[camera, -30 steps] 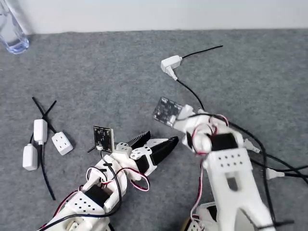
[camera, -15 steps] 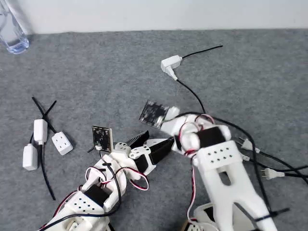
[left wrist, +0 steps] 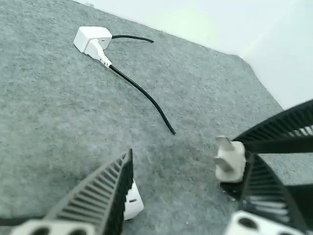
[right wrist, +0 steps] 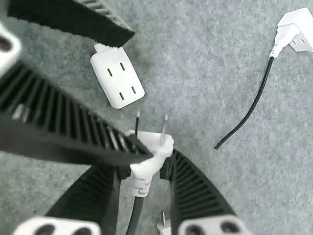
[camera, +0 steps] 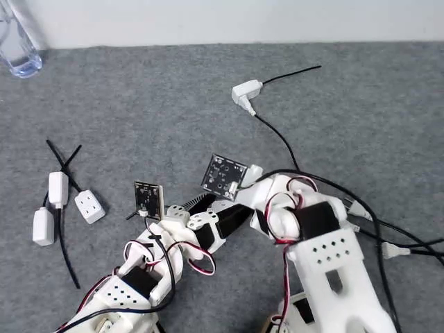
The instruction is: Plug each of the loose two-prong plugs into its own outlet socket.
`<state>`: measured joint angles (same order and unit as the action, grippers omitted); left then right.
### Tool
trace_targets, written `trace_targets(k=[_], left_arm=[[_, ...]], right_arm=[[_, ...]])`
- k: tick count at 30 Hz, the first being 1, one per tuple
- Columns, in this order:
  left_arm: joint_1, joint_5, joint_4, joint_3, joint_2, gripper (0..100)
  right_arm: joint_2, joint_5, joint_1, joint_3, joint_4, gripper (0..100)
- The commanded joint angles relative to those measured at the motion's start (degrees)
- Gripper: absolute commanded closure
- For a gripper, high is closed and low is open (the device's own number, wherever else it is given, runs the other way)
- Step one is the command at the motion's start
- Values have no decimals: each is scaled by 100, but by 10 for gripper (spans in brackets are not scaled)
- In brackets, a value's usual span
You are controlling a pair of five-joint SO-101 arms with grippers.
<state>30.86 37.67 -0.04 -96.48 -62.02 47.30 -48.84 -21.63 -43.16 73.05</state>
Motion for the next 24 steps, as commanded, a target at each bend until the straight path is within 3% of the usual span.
trace_targets(k=[1, 11, 24], left_arm=[[53, -18, 62, 48, -70, 657], [53, -9, 79, 48, -70, 657], [53, -26, 79, 48, -70, 658]], right_arm=[[391, 62, -48, 484, 391, 991], [1077, 53, -57, 668, 1226, 991], [1103, 53, -4, 703, 989, 991]])
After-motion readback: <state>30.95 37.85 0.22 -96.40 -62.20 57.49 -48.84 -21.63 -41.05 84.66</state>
